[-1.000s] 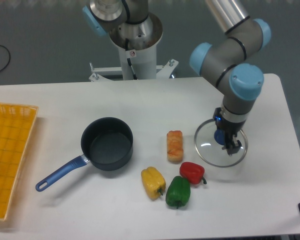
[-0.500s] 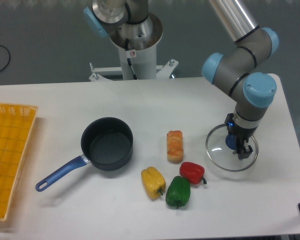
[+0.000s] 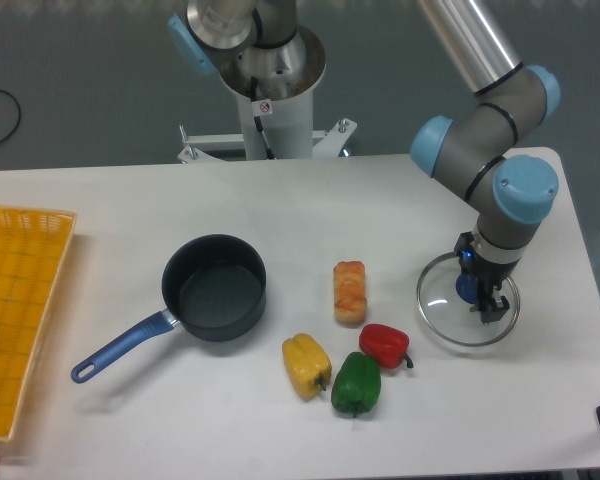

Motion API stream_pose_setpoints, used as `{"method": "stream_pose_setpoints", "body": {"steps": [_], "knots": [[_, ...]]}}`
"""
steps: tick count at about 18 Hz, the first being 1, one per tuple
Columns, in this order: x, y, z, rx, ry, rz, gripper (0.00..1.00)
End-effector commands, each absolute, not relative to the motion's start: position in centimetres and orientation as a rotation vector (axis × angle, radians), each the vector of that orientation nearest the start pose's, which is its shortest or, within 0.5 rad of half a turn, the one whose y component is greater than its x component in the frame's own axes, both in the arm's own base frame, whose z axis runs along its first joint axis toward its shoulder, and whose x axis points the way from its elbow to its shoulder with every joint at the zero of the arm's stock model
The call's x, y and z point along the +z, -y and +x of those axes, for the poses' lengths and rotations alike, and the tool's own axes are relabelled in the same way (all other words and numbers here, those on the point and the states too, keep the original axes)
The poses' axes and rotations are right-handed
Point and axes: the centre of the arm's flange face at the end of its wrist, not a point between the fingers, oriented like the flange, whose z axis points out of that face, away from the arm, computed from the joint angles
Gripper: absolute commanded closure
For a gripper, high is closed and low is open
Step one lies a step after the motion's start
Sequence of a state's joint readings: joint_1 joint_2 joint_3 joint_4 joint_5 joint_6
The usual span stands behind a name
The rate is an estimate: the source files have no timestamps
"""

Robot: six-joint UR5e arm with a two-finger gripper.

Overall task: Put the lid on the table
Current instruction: 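Lower the glass lid flat onto the table surface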

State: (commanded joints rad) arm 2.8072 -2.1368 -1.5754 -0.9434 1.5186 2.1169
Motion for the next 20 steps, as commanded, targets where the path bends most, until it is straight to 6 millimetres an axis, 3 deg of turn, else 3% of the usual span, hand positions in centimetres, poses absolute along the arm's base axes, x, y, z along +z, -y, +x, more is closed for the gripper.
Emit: {"method": "stream_pose_setpoints", "body": {"steps": [20], "knots": [[20.4, -35.4, -58.8, 0.11, -1.304, -2.764, 0.44]]}}
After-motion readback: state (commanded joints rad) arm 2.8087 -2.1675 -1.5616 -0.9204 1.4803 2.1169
